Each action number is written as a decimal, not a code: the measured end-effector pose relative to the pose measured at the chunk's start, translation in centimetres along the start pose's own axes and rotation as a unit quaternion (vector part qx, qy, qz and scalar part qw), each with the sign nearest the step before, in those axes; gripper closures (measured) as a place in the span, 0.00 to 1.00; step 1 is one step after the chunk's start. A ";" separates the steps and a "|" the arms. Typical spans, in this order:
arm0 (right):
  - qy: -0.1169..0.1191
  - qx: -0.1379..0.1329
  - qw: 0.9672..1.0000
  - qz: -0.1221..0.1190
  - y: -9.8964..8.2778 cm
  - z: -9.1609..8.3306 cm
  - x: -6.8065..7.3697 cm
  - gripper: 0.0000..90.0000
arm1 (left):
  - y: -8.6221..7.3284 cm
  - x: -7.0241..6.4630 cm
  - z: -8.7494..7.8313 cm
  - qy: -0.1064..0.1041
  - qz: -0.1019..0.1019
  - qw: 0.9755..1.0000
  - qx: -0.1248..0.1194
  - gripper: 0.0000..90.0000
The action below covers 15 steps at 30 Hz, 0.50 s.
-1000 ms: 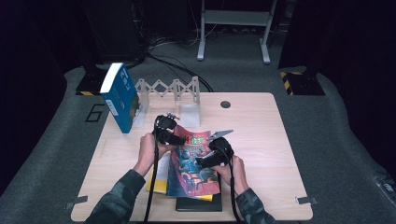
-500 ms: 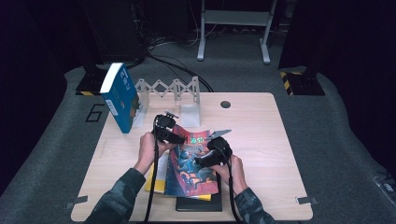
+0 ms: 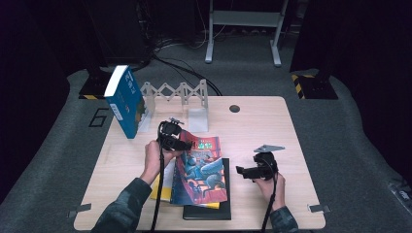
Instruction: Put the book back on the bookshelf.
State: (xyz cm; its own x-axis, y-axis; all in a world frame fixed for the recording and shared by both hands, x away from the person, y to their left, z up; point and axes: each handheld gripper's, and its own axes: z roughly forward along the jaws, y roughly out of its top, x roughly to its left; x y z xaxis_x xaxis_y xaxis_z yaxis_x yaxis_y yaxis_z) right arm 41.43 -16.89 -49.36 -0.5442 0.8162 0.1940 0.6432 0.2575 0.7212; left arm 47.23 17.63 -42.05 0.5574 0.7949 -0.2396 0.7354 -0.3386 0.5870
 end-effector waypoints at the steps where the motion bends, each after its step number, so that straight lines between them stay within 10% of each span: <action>1: 0.000 0.000 1.000 0.000 0.0 0.0 0.0 0.06 | 0.0 0.0 0.0 0.000 0.000 1.000 0.000 0.71; 3: -0.038 0.013 0.999 0.002 -1.2 0.0 -1.6 0.02 | 0.0 0.2 -0.4 -0.010 -0.010 1.000 -0.010 0.72; 15: -0.066 0.000 0.998 0.011 -2.7 0.7 -3.8 0.01 | 0.6 1.6 -2.8 -0.071 -0.046 0.996 -0.040 0.80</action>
State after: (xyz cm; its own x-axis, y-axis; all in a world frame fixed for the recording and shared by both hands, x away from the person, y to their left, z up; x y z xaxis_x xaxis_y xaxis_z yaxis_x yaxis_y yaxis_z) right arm 42.17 -20.34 -52.53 -0.4547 0.8824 0.1206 0.6543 0.2391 0.7174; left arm 47.43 20.13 -39.91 0.5419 0.7401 -0.3983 0.7557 -0.2217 0.6163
